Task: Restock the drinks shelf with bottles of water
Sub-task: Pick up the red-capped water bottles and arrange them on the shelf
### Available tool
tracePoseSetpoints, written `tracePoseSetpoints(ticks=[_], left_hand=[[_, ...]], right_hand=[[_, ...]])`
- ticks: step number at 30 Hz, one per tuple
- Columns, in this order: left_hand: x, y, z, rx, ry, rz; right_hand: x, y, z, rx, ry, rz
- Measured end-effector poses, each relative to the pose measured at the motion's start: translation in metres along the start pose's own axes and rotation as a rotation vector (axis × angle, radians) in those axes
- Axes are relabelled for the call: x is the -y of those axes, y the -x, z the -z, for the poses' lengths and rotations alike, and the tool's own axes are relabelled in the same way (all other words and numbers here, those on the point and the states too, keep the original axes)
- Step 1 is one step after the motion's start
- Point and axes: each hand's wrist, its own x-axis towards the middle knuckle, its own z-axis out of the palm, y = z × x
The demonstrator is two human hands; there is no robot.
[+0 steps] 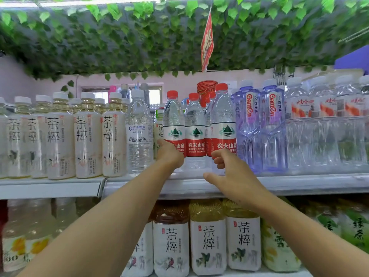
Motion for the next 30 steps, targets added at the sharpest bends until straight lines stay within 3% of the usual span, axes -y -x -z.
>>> tracePoseSetpoints(ticks=[16, 21, 30], left_hand=[[0.005, -0.023, -0.003, 0.073, 0.076, 0.033], [0.011, -0.024, -0.002, 0.012, -0.009, -0.010], [0.008, -0.015, -0.001, 0.076, -0.006, 0.046]], right_hand=[[-0.004, -0.004, -0.007, -0.020, -0.042, 0.023], [-0.003, -0.004, -0.008, -0.022, -0.044, 0.020], [-0.005, 0.004, -0.005, -0.031, -0.039, 0.008]])
